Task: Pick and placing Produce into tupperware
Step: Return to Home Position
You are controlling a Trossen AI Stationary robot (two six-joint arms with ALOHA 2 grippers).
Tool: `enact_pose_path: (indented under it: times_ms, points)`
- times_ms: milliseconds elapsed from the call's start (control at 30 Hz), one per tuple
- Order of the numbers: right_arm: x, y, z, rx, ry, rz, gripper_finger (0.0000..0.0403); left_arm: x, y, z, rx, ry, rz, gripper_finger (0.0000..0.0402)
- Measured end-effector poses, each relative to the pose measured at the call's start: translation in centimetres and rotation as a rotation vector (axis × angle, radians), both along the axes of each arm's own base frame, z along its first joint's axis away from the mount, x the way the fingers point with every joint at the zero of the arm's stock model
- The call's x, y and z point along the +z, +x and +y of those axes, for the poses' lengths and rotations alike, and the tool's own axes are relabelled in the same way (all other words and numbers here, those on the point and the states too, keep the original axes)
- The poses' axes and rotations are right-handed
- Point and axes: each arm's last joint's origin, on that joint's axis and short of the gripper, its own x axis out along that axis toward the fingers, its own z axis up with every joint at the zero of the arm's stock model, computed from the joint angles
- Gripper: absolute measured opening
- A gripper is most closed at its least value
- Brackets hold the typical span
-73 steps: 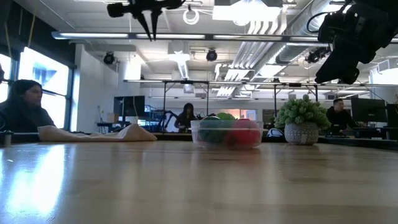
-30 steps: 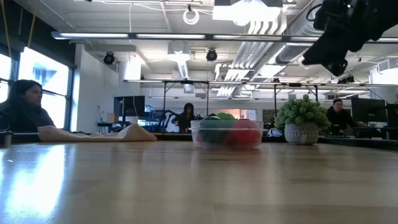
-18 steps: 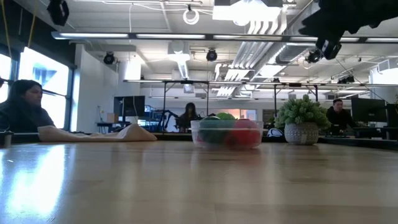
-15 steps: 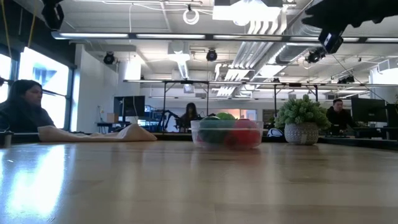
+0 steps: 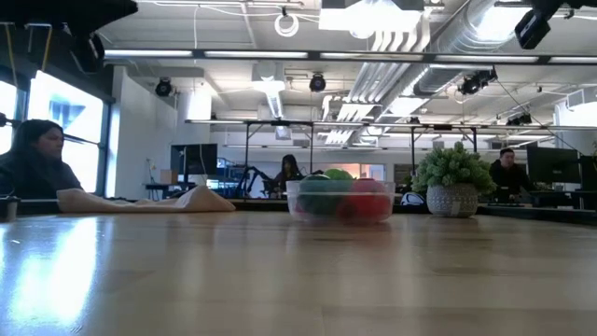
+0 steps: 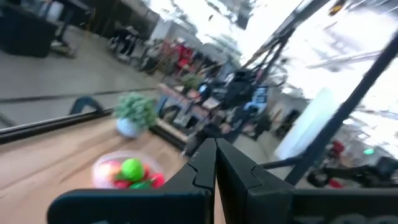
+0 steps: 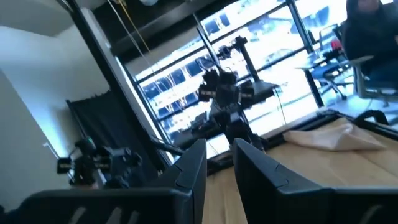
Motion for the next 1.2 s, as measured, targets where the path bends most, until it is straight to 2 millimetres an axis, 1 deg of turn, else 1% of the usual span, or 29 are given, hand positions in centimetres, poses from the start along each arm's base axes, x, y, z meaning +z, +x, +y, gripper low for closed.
enact_pose_path:
  times_ms: [67,133,300,400,500,667,767,933,1067,1200]
  points:
    - [-0.1,-0.6,0.0,0.001,0.002,-0.016,0.0071,-0.9,0.6,0.0,-0.02,0.003,-0.022,0.0001]
    - [-0.4,-1.0,0.0,0.004,0.019,-0.002,0.0071,-2.2,1.3,0.0,-0.035,0.003,0.001,0.0001]
    - [-1.6,0.1,0.1,0.028,0.058,0.028,0.0071,-4.2,2.3,-0.2,-0.087,0.009,-0.002,0.0]
    - [-3.3,1.3,0.1,0.052,0.081,0.022,0.0071,-5.3,2.6,-0.2,-0.102,-0.001,0.03,0.0]
    - [-5.0,2.3,0.2,0.075,0.097,-0.026,0.0071,-6.1,2.9,-0.2,-0.108,-0.004,0.053,0.0]
    - [-7.5,3.4,0.3,0.081,0.083,-0.029,0.0071,-7.0,3.1,-0.2,-0.108,0.002,0.082,0.0]
    - [-9.1,3.8,0.3,0.076,0.049,0.02,0.0071,-7.6,3.2,-0.2,-0.103,0.006,0.115,0.0]
    - [-11.3,4.3,0.3,0.061,-0.032,0.091,0.0071,-8.8,3.2,-0.2,-0.1,0.03,0.228,0.0]
    - [-12.2,4.4,0.2,0.007,-0.189,0.2,0.0071,-8.8,3.2,-0.1,-0.099,0.136,0.267,0.0]
    - [-12.1,4.4,0.1,-0.047,-0.33,0.203,0.0071,-8.8,3.2,-0.1,-0.074,0.206,0.289,0.0]
